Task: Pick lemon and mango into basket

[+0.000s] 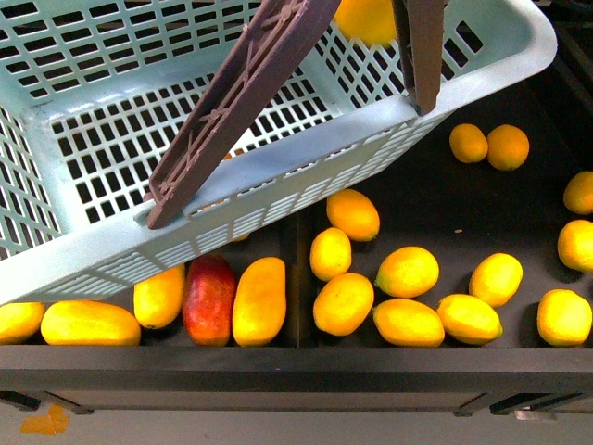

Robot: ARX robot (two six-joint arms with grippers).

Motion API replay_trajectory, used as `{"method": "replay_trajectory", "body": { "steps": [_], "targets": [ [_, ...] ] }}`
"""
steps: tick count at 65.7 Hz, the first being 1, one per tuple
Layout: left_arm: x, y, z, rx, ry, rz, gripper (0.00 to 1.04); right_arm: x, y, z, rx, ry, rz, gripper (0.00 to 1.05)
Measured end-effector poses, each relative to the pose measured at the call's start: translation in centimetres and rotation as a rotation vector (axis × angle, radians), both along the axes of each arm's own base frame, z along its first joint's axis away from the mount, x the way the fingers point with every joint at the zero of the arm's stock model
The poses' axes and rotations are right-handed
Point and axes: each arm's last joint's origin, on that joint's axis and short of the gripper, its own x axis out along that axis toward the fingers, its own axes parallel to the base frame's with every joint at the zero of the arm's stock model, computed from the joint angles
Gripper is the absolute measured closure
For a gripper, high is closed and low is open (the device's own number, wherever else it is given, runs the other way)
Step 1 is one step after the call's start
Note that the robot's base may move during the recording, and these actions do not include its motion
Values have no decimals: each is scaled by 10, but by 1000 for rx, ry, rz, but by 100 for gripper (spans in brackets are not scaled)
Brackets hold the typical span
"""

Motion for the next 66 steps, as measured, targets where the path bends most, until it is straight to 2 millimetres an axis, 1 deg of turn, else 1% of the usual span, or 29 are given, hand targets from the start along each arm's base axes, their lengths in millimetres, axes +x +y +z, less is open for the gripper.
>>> {"method": "replay_trajectory", "body": {
  "steps": [2, 5, 12, 17, 20, 22, 23, 25, 26, 28, 29, 31, 35, 37, 40, 42, 45, 47, 55, 57, 60, 61, 66],
  "targets": [
    [0, 0, 0, 0, 0, 1, 91, 0, -2, 3, 10, -6, -14, 7],
    [0, 0, 0, 1, 0, 0, 91, 0, -5, 6, 16, -17, -27, 9],
    [0, 0, 0, 1, 2, 0, 91, -3, -23, 15, 21, -55, -95, 9],
    [0, 0, 0, 3, 0, 2, 91, -10, -43, 17, 0, -71, -164, 9],
    [0, 0, 0, 3, 0, 5, 91, -19, -62, 16, -30, -72, -226, 9],
    [0, 0, 0, 3, 0, 5, 91, -21, -68, 14, -47, -77, -252, 9],
    [0, 0, 0, 3, -1, 3, 91, -23, -72, 13, -70, -128, -300, 12],
    [0, 0, 0, 3, -1, 3, 91, -25, -76, 12, -91, -174, -333, 16],
    [0, 0, 0, 2, 0, 3, 91, -28, -80, 10, -112, -241, -371, 19],
    [0, 0, 0, 2, 0, 3, 91, -31, -83, 8, -117, -286, -389, 23],
    [0, 0, 0, 3, 0, 2, 91, -35, -86, 6, -127, -326, -393, 26],
    [0, 0, 0, 2, 0, 0, 91, -39, -90, 3, -141, -358, -397, 29],
    [0, -1, 0, -1, 2, -5, 91, -52, -99, -5, -156, -417, -401, 40],
    [0, -1, 0, -2, 3, -5, 91, -56, -101, -7, -165, -428, -401, 43],
    [0, -1, 0, -3, 4, -4, 91, -66, -107, -11, -177, -443, -398, 53],
    [0, -1, 0, -3, 4, -4, 91, -70, -110, -13, -180, -446, -397, 56],
    [0, -1, 0, 0, 1, -2, 91, -78, -115, -18, -188, -449, -395, 64],
    [0, -1, 0, 0, 1, -2, 91, -81, -117, -20, -190, -447, -394, 68],
    [0, 0, 0, 1, 0, 1, 91, -98, -127, -33, -207, -436, -393, 89],
    [0, 0, 0, 1, 0, 1, 91, -101, -129, -35, -210, -435, -394, 93],
    [0, 0, 0, 1, 0, 1, 91, -108, -132, -39, -211, -435, -393, 101],
    [0, 0, 0, 1, 1, 1, 91, -109, -133, -40, -211, -435, -392, 103],
    [0, 0, 0, 1, 0, 1, 91, -118, -137, -44, -214, -440, -392, 103]
  ]
}}
